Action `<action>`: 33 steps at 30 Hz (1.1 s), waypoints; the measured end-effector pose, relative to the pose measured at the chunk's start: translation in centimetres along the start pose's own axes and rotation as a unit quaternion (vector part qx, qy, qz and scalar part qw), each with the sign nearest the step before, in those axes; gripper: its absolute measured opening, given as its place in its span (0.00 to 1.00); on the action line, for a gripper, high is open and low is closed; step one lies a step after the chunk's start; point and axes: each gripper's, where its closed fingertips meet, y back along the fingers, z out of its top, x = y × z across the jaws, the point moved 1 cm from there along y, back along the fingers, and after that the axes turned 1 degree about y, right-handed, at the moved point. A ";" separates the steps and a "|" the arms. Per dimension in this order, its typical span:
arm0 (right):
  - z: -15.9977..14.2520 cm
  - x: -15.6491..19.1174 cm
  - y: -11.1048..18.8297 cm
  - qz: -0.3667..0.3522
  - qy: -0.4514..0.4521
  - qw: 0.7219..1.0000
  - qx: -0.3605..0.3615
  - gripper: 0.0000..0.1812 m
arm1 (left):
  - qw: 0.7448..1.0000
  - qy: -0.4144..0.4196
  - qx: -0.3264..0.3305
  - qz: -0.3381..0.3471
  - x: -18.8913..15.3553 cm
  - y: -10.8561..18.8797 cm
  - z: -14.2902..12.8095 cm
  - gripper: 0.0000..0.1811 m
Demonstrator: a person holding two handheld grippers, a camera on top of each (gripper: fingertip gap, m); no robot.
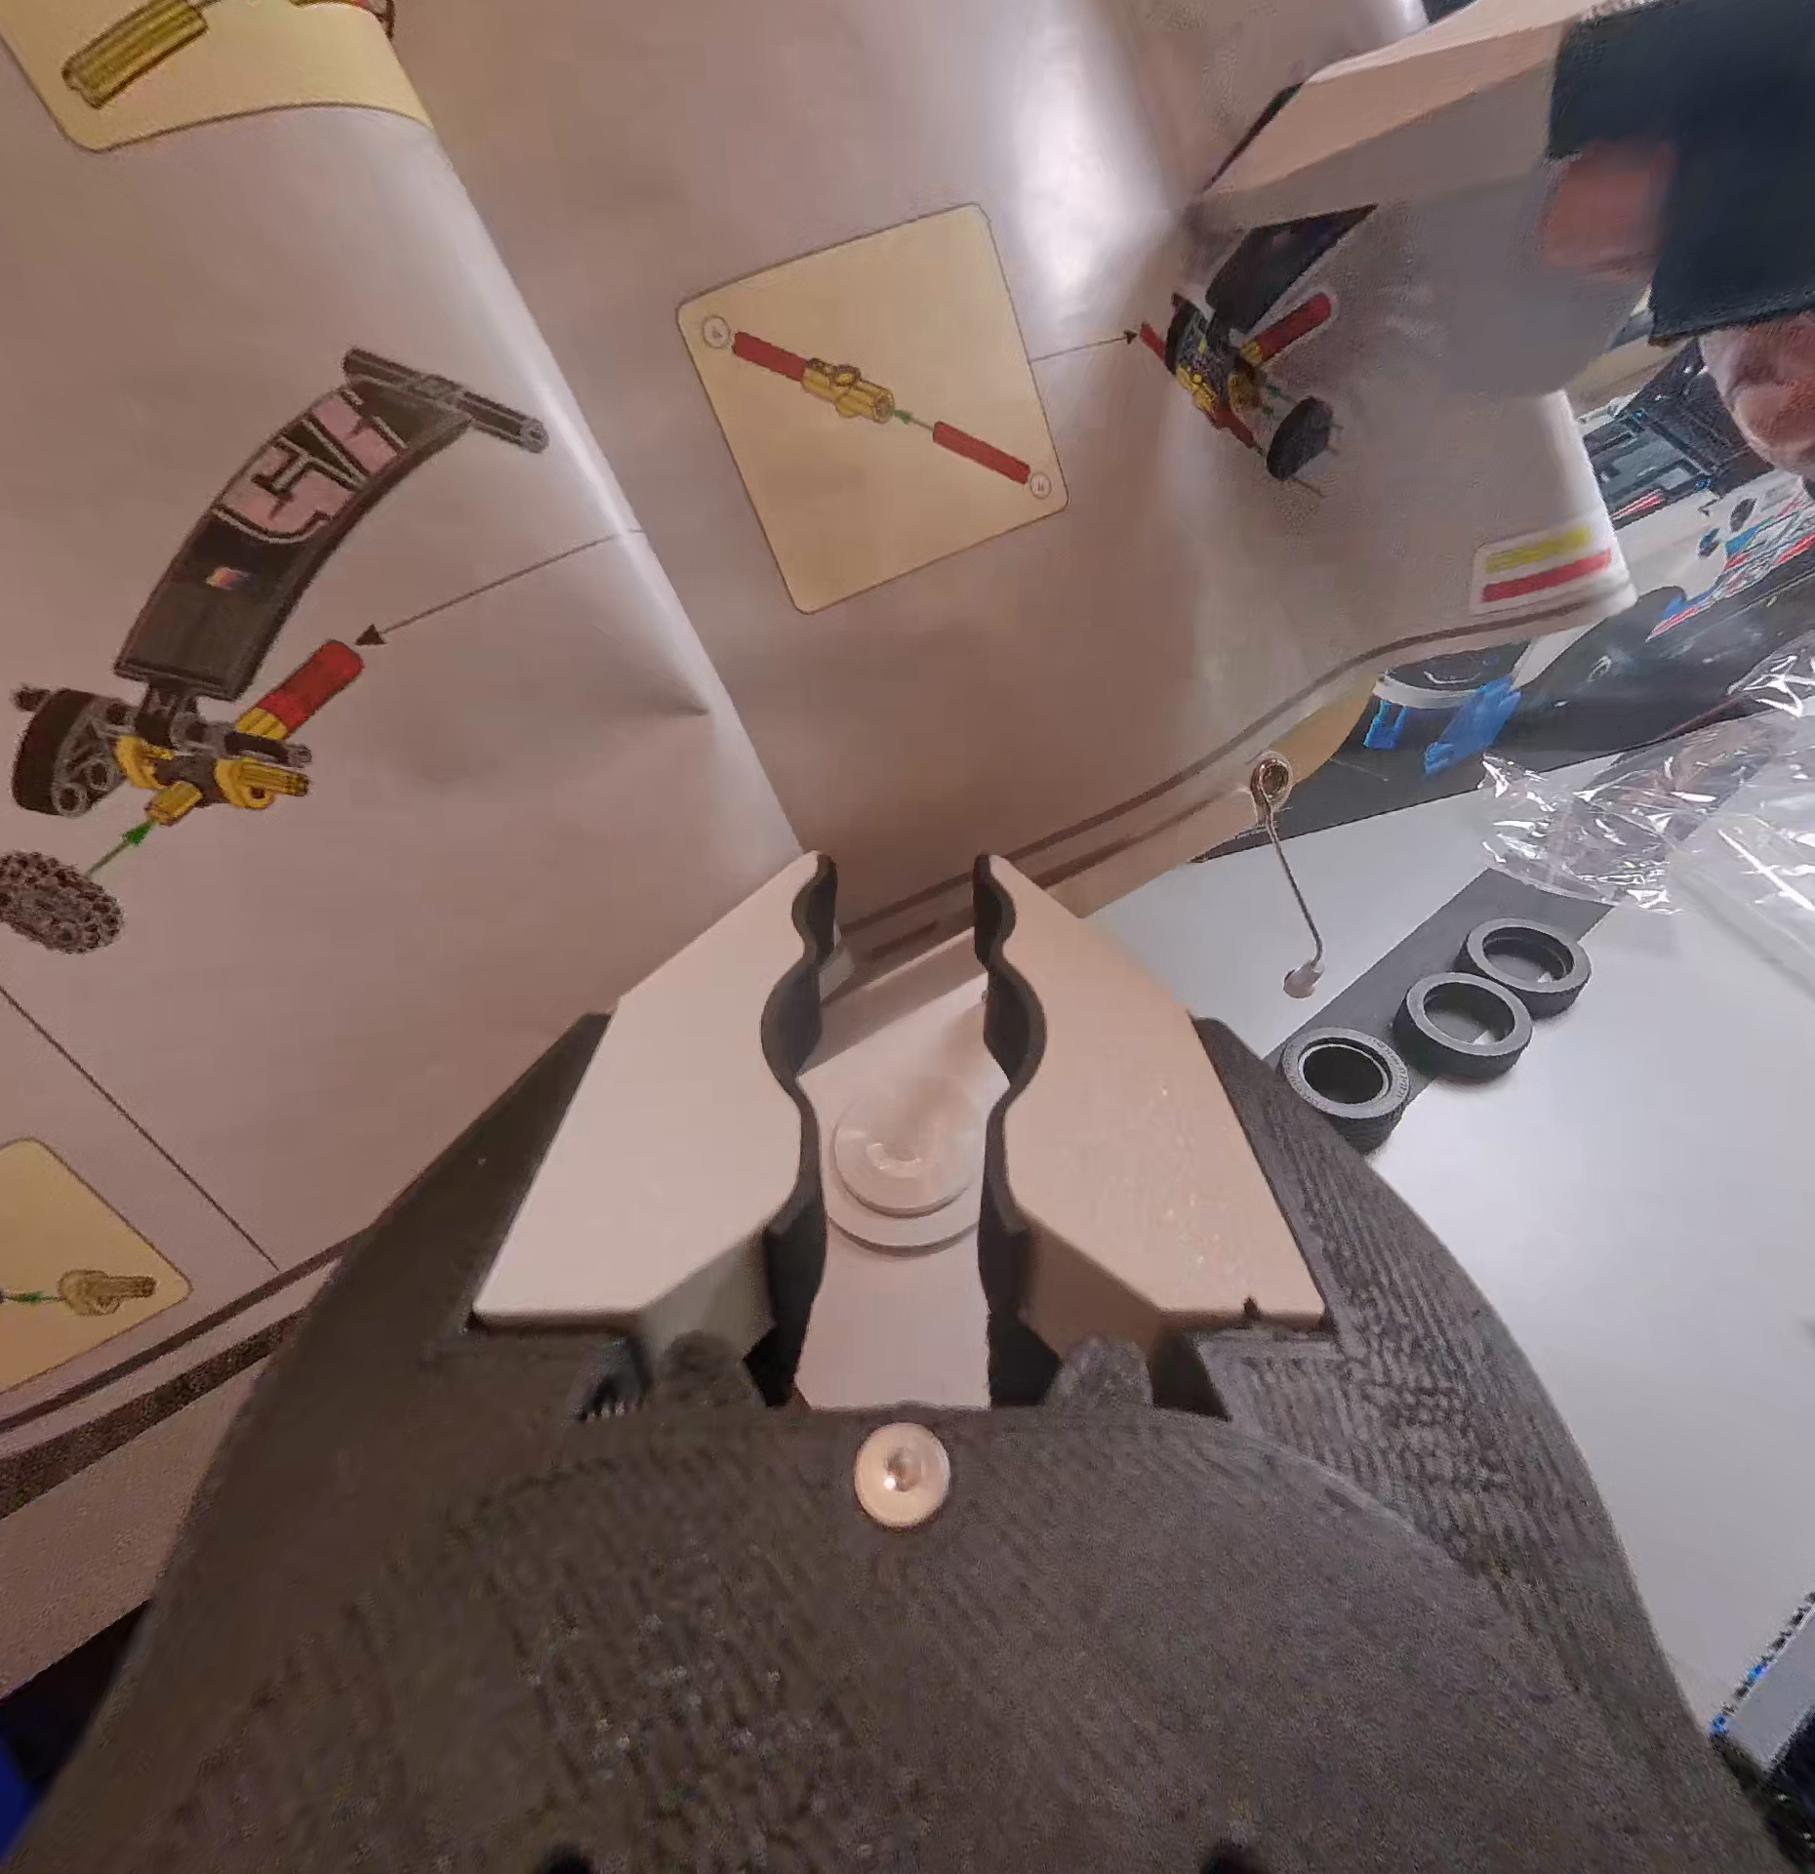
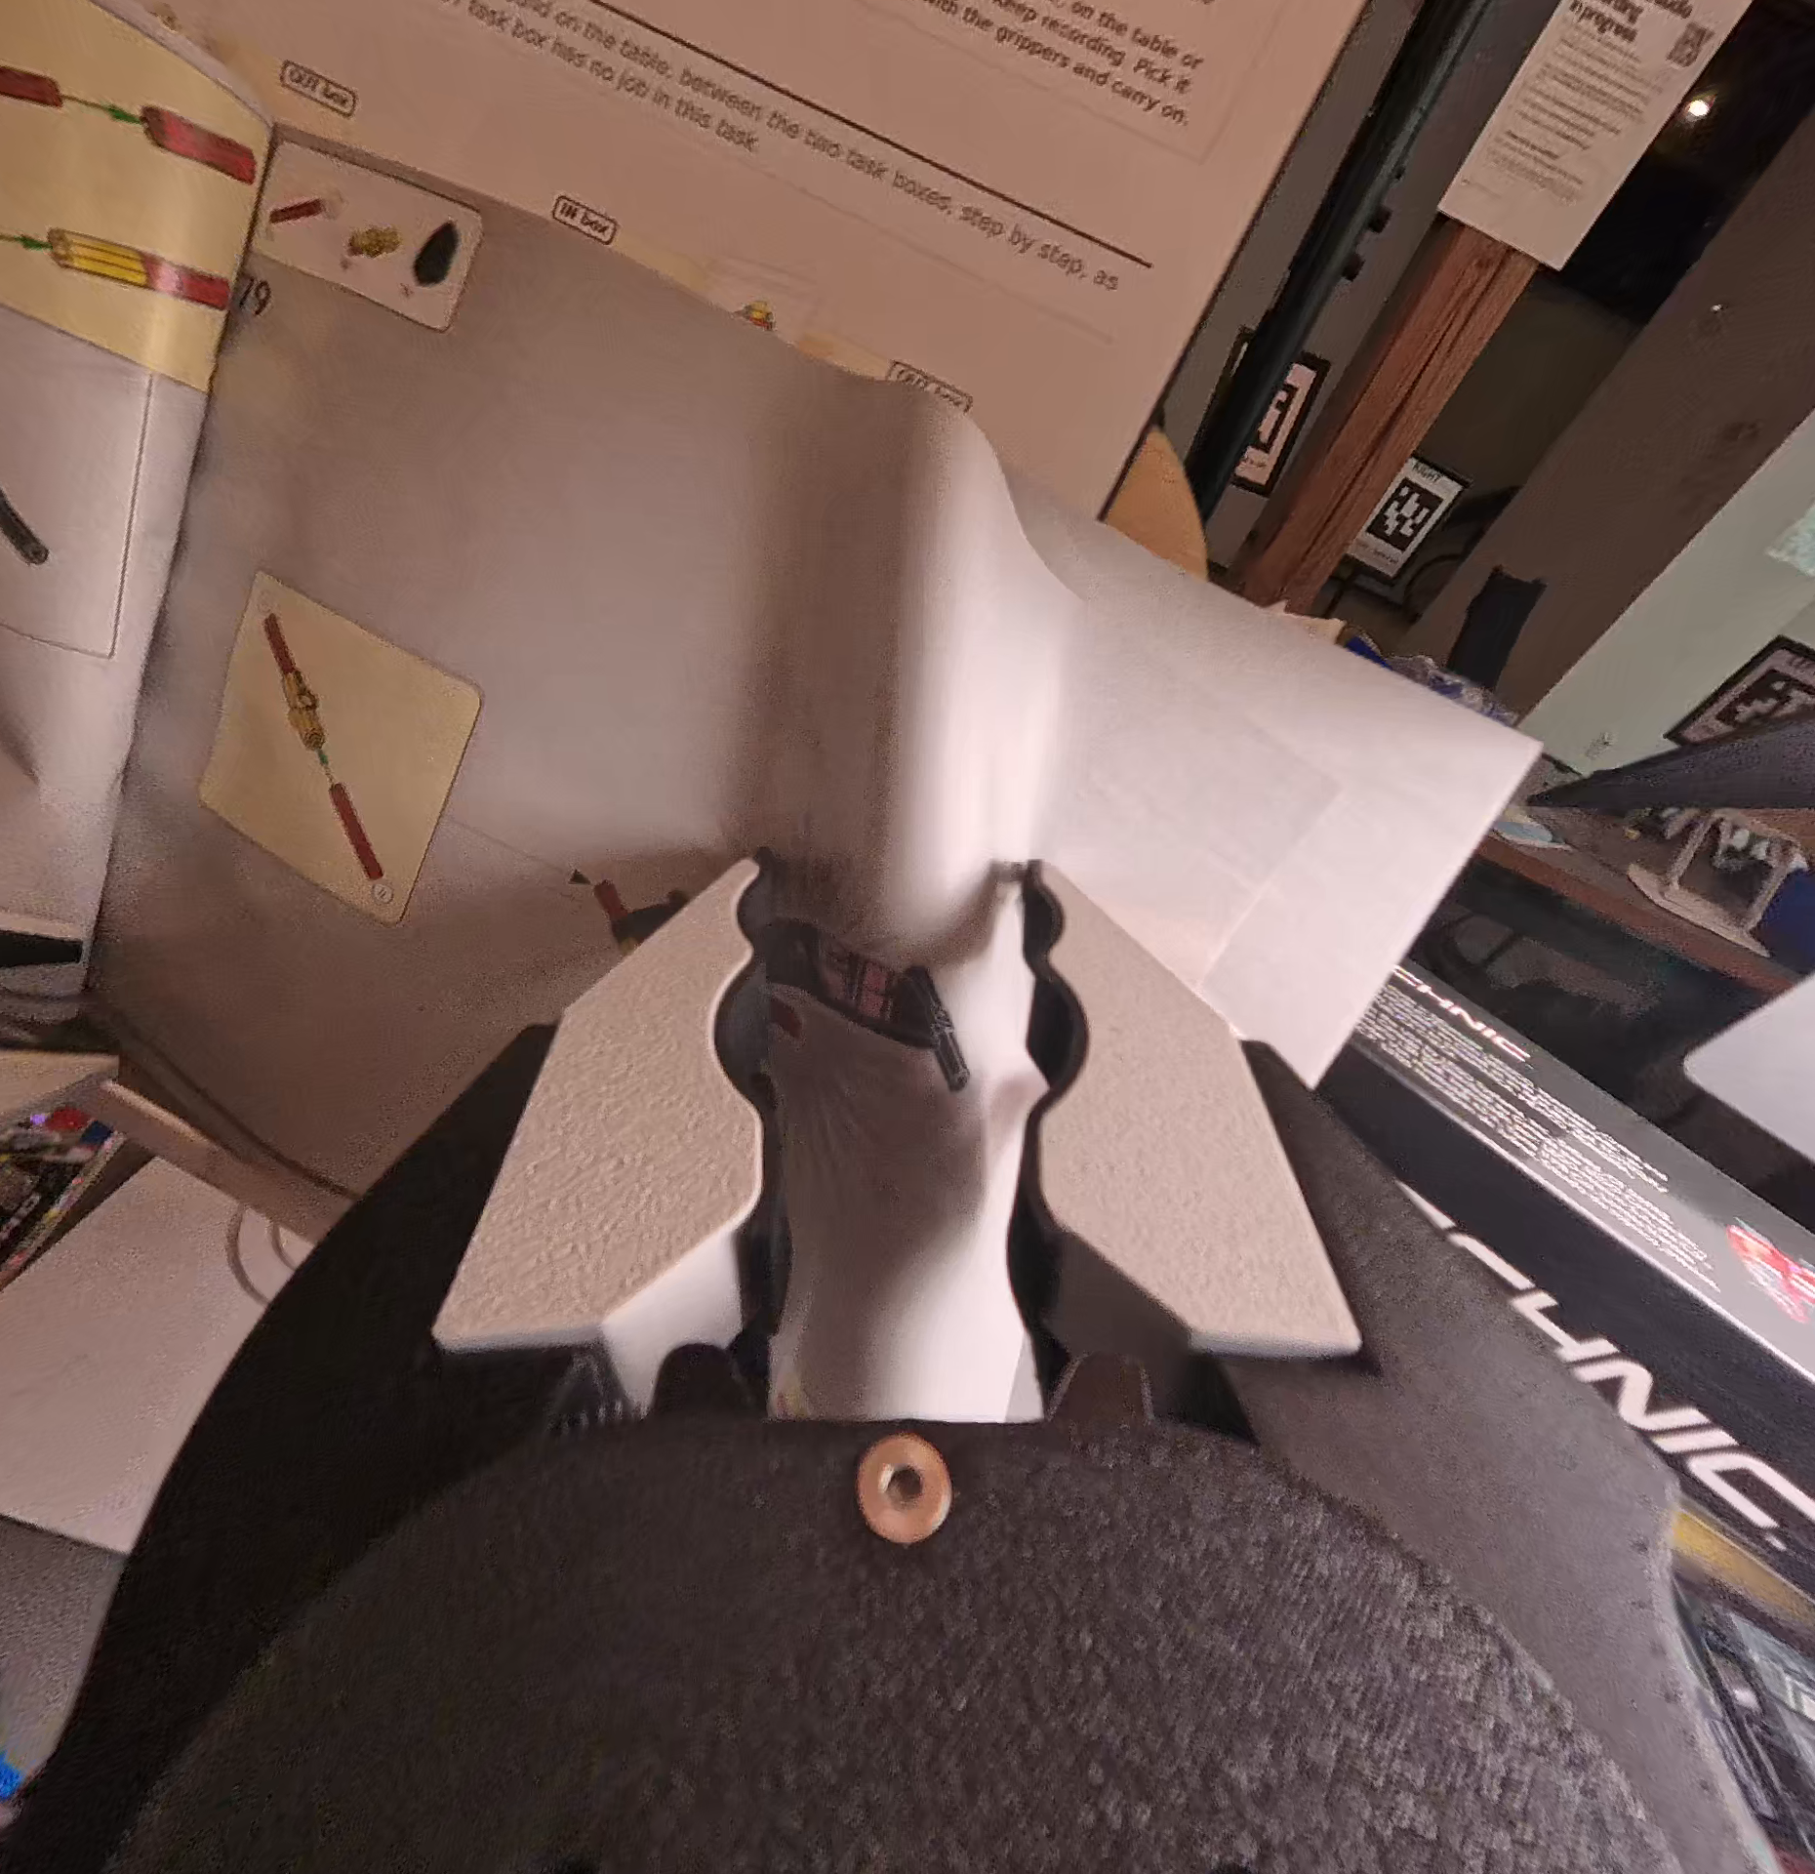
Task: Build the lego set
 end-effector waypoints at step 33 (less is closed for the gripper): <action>-0.6 10.3 5.9 0.223 0.130 0.961 -0.095 0.14 | 0.910 0.240 -0.167 -0.295 0.4 9.9 11.4 0.08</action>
